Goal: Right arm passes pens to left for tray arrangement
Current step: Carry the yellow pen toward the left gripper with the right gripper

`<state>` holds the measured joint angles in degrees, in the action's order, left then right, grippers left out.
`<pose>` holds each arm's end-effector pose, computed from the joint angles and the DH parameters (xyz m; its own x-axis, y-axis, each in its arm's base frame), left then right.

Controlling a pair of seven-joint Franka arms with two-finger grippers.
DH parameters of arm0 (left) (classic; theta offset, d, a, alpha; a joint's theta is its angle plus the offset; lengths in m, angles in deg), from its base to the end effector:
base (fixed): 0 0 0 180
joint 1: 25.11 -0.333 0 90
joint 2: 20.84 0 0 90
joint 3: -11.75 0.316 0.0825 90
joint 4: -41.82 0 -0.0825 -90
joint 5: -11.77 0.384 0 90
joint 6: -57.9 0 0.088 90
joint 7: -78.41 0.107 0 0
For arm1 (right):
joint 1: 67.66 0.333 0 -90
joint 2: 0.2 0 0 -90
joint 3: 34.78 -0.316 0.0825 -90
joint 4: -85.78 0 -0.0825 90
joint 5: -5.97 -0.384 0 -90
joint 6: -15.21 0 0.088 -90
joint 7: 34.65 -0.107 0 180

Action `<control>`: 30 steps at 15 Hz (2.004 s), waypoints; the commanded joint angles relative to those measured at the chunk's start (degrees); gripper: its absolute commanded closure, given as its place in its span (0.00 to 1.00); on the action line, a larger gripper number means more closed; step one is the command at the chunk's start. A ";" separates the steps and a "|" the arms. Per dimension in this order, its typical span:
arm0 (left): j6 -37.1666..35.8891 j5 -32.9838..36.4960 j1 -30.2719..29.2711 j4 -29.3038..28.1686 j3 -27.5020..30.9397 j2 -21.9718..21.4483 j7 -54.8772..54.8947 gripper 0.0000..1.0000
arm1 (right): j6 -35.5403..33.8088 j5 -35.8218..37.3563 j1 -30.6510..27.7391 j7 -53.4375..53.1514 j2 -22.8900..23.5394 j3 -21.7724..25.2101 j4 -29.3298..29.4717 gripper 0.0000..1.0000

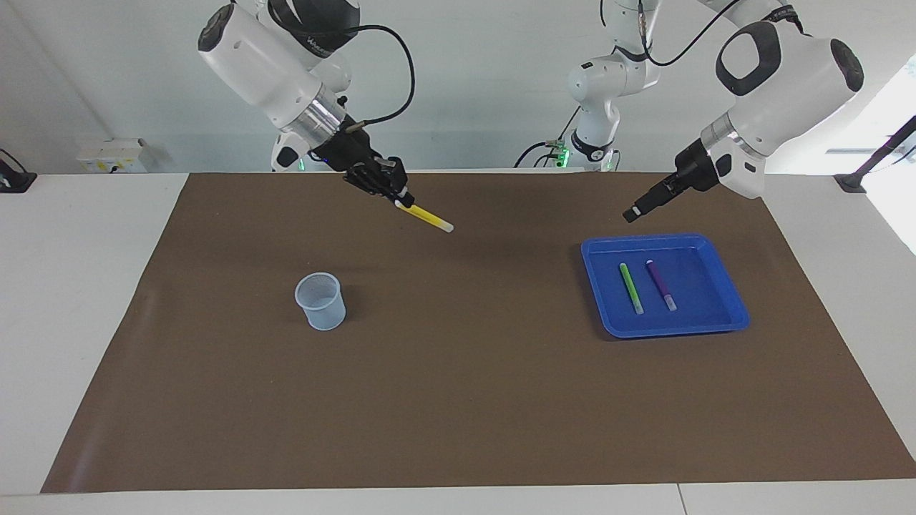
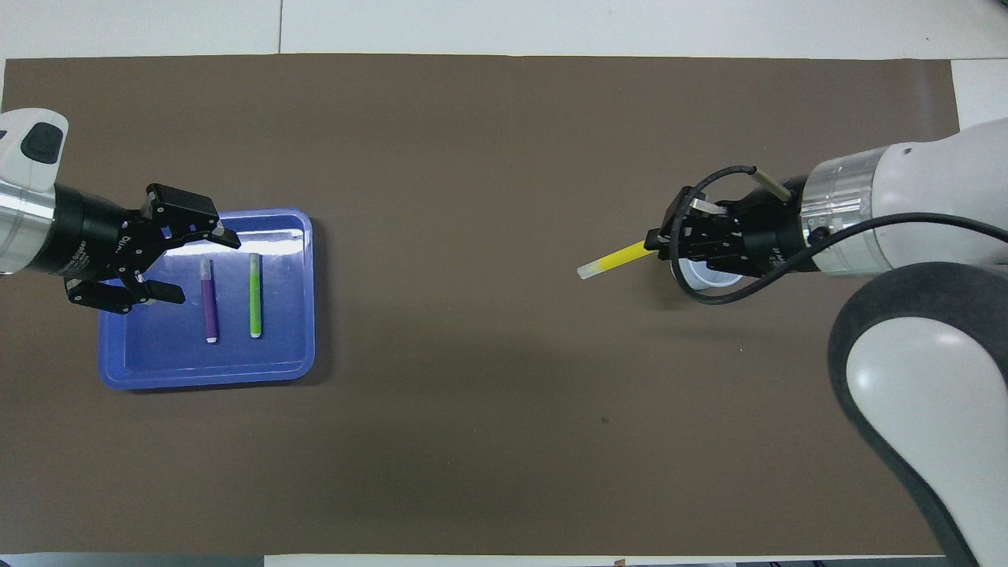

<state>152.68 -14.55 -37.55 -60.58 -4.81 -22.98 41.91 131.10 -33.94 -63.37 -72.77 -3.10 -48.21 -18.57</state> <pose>0.5380 -0.0852 0.5585 0.7901 0.5112 -0.3383 0.6032 -0.7467 0.2804 0.5347 0.2128 0.5877 0.8474 -0.4612 -0.2632 -0.5208 -0.6254 -0.5810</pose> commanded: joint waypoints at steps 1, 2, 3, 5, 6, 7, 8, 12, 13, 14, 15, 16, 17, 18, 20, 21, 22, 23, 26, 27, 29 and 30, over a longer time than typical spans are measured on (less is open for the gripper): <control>0.75 -3.12 0.14 -0.25 -0.66 -1.20 -10.04 0.00 | 4.15 -5.87 -0.60 -7.91 1.66 -4.22 1.52 1.00; 1.19 -3.39 0.14 0.18 -1.37 -1.20 -14.52 0.00 | 5.56 -6.93 -0.60 -10.45 2.37 -5.80 2.57 1.00; 1.19 -3.39 0.14 1.32 -2.33 -1.29 -19.78 0.00 | 6.18 -7.12 -0.60 -13.35 3.51 -7.03 3.71 1.00; 1.72 -3.48 0.14 2.99 -4.44 -1.81 -29.19 0.00 | 7.06 -7.12 -0.60 -19.50 6.23 -9.76 6.87 1.00; 2.07 -3.65 0.14 3.52 -5.23 -1.90 -34.11 0.00 | 7.24 -7.12 -0.51 -21.62 7.29 -10.82 8.01 1.00; 2.77 -3.74 0.14 3.70 -6.11 -2.08 -39.56 0.00 | 7.85 -7.12 -0.51 -23.21 8.08 -11.78 8.72 1.00; 3.90 -3.74 0.14 4.14 -6.99 -2.17 -45.53 0.00 | 8.81 -7.03 -0.51 -24.79 8.78 -13.01 9.16 1.00; 8.48 -3.57 0.23 4.58 -11.64 -2.60 -65.84 0.00 | 10.66 -6.94 -0.43 -28.05 10.28 -16.00 9.87 1.00; 8.49 -3.39 0.31 4.50 -12.53 -3.22 -70.59 0.00 | 11.02 -6.94 -0.25 -28.23 10.28 -16.62 9.87 1.00; 8.83 -3.30 0.75 4.32 -12.80 -3.57 -73.16 0.00 | 11.02 -6.68 -0.25 -28.23 10.28 -16.71 9.87 1.00; 9.80 -3.13 1.63 3.80 -12.89 -3.66 -75.01 0.00 | 11.11 -6.50 -0.16 -28.23 10.28 -17.06 9.87 1.00; 9.80 -3.04 2.59 3.18 -12.89 -4.27 -76.34 0.00 | 11.20 -6.33 -0.16 -28.23 10.28 -17.41 9.78 1.00; 9.37 -3.04 3.21 2.74 -12.89 -4.54 -77.13 0.00 | 11.20 -6.33 -0.16 -28.23 10.28 -17.51 9.87 1.00; 9.37 -3.04 3.39 2.56 -12.89 -4.89 -77.75 0.00 | 11.20 -6.33 -0.16 -28.23 10.28 -17.51 9.87 1.00; 9.19 -3.04 3.48 2.47 -12.89 -4.98 -78.98 0.00 | 11.28 -6.24 -0.16 -28.23 10.28 -17.51 9.78 1.00; 9.19 -2.95 3.48 1.52 -12.89 -5.59 -79.51 0.00 | 11.28 -6.24 -0.16 -28.23 10.28 -17.51 9.87 1.00; 9.19 -2.95 3.65 0.37 -12.89 -6.20 -79.60 0.02 | 11.28 -6.24 -0.16 -28.23 10.28 -17.51 9.87 1.00; 9.19 -2.95 3.92 -0.59 -12.89 -6.82 -79.51 0.04 | 11.63 -5.98 -0.16 -28.23 10.28 -17.51 9.78 1.00; 9.10 -2.95 3.92 -1.22 -12.89 -7.18 -79.43 0.13 | 12.07 -5.80 -0.07 -28.23 10.28 -17.59 9.70 1.00; 9.19 -2.95 3.83 -1.04 -12.89 -7.18 -79.51 0.17 | 12.07 -5.80 -0.07 -28.23 10.28 -17.51 9.70 1.00; 9.19 -2.95 3.74 -1.04 -12.89 -7.18 -79.34 0.26 | 12.08 -5.71 -0.07 -28.23 10.28 -17.59 9.70 1.00; 9.10 -2.95 3.66 -0.96 -12.80 -7.18 -79.34 0.31 | 12.07 -5.71 -0.07 -28.23 10.28 -17.59 9.70 1.00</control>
<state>161.41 -17.42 -34.14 -60.02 -18.22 -28.39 -36.68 142.31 -40.04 -63.27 -100.12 6.47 -65.07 -9.64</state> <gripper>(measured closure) 0.251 0.824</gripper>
